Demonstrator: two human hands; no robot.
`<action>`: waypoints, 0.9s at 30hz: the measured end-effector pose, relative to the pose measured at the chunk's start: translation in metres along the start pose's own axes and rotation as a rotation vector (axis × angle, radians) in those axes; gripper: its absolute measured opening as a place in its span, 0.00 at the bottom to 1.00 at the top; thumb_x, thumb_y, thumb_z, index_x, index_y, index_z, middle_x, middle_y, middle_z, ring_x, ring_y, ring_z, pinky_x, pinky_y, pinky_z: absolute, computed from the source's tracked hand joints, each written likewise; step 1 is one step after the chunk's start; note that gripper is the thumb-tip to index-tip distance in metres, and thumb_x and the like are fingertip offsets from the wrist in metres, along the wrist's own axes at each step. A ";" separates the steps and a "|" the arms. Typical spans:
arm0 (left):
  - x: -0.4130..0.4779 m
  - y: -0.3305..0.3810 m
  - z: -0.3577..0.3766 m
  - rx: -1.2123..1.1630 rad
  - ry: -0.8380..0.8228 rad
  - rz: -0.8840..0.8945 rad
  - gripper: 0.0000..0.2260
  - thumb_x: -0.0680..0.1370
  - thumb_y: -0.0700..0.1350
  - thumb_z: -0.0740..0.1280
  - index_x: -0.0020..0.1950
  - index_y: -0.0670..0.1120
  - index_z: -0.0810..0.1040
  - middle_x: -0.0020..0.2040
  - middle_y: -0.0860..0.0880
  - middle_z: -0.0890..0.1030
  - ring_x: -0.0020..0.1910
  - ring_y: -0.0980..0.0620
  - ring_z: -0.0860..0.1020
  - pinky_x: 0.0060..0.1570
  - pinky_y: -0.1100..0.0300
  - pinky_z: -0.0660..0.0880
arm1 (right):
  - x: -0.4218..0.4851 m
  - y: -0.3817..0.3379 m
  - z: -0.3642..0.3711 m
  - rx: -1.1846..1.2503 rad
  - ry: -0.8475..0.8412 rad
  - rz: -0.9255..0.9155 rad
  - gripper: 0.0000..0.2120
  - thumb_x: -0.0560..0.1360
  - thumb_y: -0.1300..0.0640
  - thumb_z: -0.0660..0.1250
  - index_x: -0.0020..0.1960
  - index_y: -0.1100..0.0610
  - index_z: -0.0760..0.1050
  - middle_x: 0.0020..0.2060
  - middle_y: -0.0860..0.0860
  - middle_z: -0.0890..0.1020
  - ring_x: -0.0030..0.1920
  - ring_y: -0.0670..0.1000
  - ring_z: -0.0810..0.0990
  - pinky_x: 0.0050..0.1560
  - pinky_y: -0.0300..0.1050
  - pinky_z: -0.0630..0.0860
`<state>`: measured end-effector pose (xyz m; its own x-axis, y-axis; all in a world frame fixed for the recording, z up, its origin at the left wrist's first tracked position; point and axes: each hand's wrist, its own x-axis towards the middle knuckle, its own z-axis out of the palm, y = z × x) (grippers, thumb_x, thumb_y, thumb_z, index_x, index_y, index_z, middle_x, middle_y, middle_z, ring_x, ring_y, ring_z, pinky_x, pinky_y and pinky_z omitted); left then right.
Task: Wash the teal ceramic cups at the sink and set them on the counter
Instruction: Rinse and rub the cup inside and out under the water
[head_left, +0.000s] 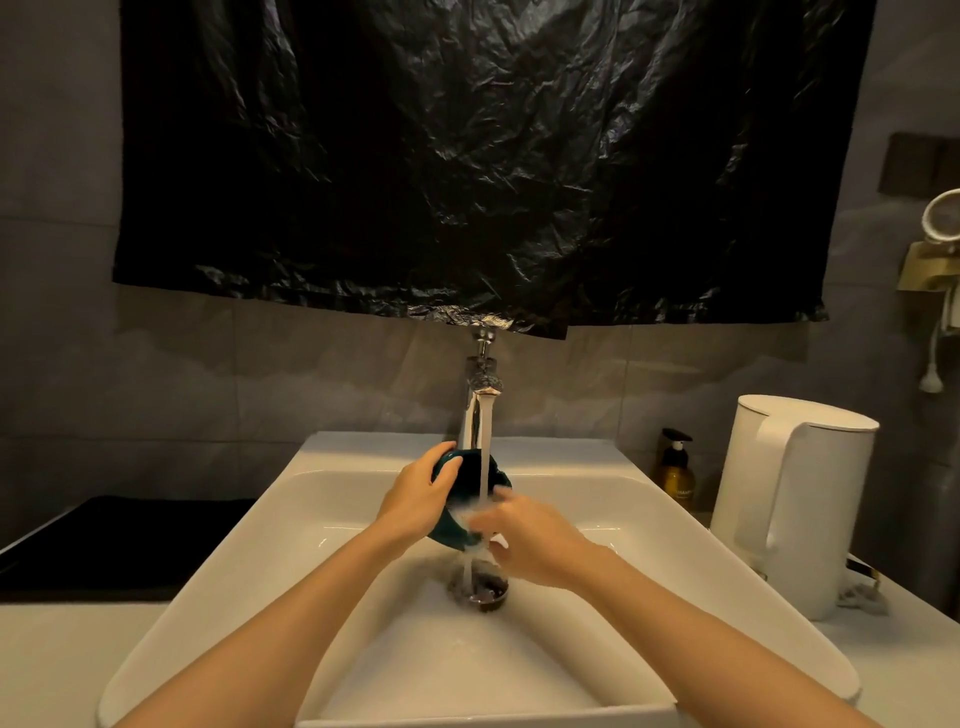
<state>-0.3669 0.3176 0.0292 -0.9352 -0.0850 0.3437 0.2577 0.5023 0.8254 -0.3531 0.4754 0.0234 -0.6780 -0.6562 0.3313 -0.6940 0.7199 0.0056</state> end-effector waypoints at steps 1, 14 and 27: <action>-0.001 0.001 0.001 -0.015 -0.002 -0.004 0.18 0.82 0.50 0.55 0.72 0.50 0.66 0.67 0.49 0.73 0.63 0.50 0.72 0.63 0.54 0.71 | 0.000 0.003 -0.002 -0.115 -0.004 0.014 0.13 0.76 0.61 0.66 0.60 0.55 0.78 0.57 0.54 0.79 0.56 0.56 0.77 0.52 0.44 0.76; -0.003 0.010 -0.001 -0.247 -0.123 -0.103 0.12 0.83 0.49 0.54 0.63 0.52 0.73 0.59 0.49 0.76 0.58 0.49 0.74 0.60 0.48 0.74 | 0.008 0.005 0.002 -0.309 0.071 -0.140 0.32 0.72 0.50 0.69 0.72 0.56 0.64 0.69 0.54 0.70 0.71 0.56 0.65 0.74 0.48 0.55; -0.001 0.009 0.001 -0.270 -0.114 -0.147 0.11 0.83 0.49 0.55 0.61 0.53 0.73 0.58 0.47 0.77 0.57 0.47 0.76 0.54 0.48 0.77 | 0.011 0.001 0.007 -0.382 0.130 -0.153 0.26 0.73 0.51 0.67 0.68 0.57 0.70 0.61 0.56 0.78 0.67 0.58 0.71 0.75 0.47 0.50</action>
<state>-0.3636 0.3227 0.0360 -0.9845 -0.0347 0.1720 0.1586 0.2440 0.9567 -0.3629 0.4675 0.0206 -0.5208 -0.7455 0.4159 -0.6281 0.6646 0.4047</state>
